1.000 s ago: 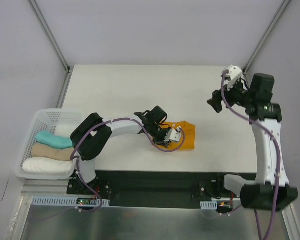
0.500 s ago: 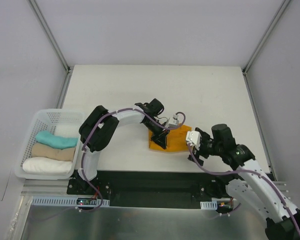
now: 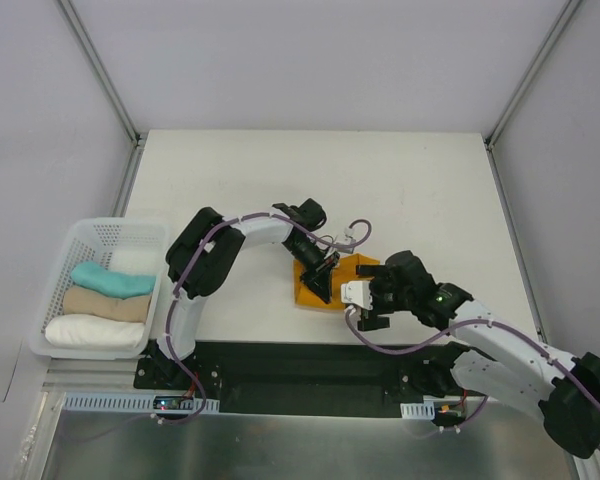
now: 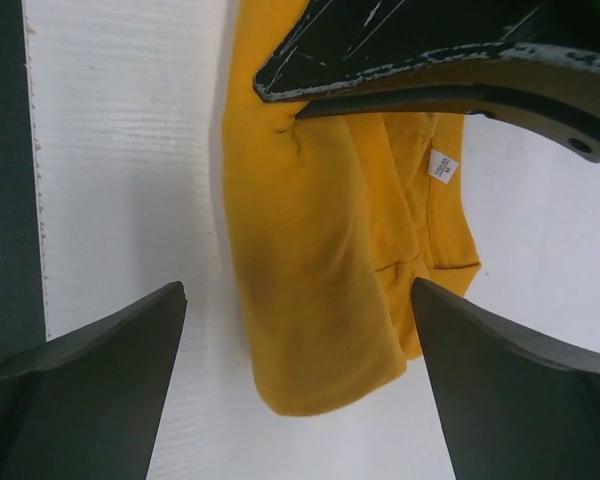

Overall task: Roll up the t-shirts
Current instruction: Roll the T-shirt to the center of the board.

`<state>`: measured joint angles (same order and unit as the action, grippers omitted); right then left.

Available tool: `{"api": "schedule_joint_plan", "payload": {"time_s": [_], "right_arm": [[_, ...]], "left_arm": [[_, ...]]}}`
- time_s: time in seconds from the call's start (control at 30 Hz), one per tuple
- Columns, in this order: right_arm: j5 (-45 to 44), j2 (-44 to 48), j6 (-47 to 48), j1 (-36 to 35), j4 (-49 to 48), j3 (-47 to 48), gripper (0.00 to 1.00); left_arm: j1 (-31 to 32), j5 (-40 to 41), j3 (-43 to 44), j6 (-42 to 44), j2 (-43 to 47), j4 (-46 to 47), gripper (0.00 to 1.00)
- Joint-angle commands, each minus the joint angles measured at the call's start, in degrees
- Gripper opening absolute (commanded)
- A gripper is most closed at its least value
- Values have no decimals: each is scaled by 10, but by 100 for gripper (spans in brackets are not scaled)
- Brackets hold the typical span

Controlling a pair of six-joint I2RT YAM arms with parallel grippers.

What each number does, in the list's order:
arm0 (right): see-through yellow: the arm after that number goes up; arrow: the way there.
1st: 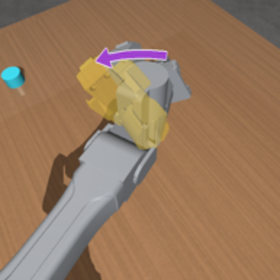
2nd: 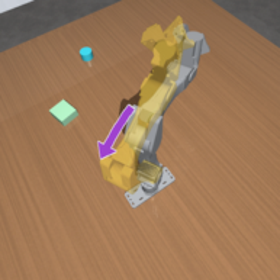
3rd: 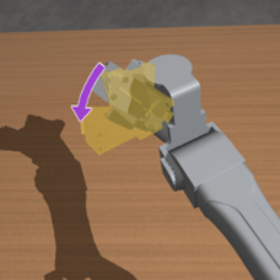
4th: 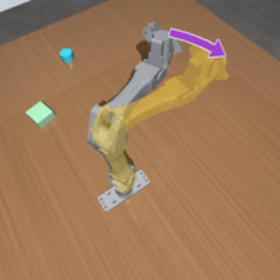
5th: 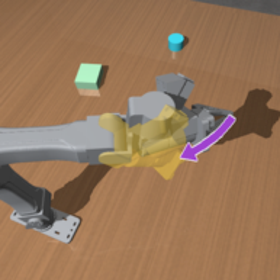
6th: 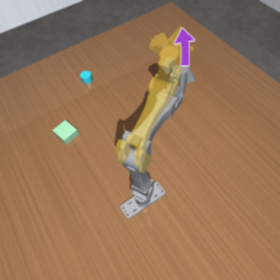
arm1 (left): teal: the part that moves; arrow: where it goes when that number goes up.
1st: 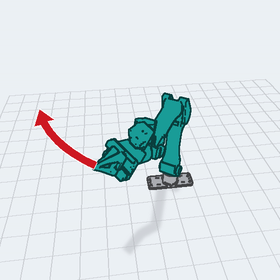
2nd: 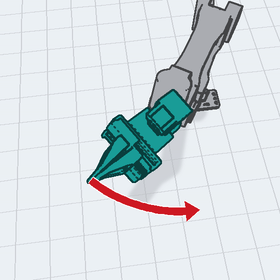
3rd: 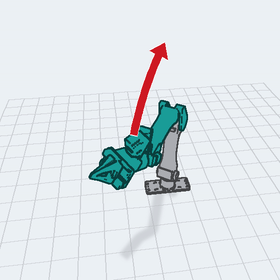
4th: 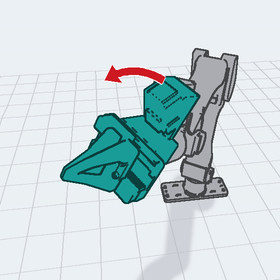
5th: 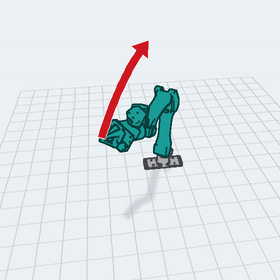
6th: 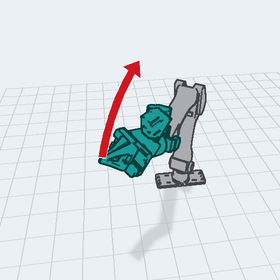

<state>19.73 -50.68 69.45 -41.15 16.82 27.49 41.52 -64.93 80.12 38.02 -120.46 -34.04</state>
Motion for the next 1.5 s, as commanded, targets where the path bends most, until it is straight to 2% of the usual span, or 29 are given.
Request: {"api": "schedule_joint_plan", "payload": {"time_s": [0.0,0.27,0.3,0.37,0.4,0.43,0.5,0.63,0.8,0.97,1.17,1.2,1.33,1.47], "right_arm": [[-3,-45,40,-5,-56,-6,95],[-7,-139,53,-17,-70,11,68],[-7,-151,49,-17,-69,15,53],[-6,-175,40,-15,-51,38,33],[5,-179,40,-13,-37,46,15],[14,-181,43,-9,6,57,12],[60,-191,38,3,62,99,8],[136,-226,27,54,222,162,6],[199,-298,24,111,320,224,5],[222,-400,45,157,382,279,5],[233,-546,98,190,492,388,5],[231,-561,103,192,503,401,5],[224,-651,135,203,594,469,6],[221,-705,121,214,617,513,6]], "left_arm": [[-8,-10,7,-5,-27,-45,0],[-35,-48,7,-11,-37,-45,0],[-37,-49,6,-12,-37,-45,0],[-43,-52,0,-16,-35,-45,0],[-50,-56,-3,-26,-32,-45,0],[-56,-59,-7,-34,-25,-45,0],[-72,-65,-22,-67,-16,-45,0],[-105,-94,-40,-151,10,-45,0],[-128,-107,-46,-238,21,-45,0],[-141,-88,-37,-247,0,-45,0],[-151,-21,-31,-227,-22,-45,0],[-157,-9,-28,-223,-25,-45,2],[-186,39,-5,-208,-34,-43,24],[-212,54,16,-186,4,-46,32]]}}
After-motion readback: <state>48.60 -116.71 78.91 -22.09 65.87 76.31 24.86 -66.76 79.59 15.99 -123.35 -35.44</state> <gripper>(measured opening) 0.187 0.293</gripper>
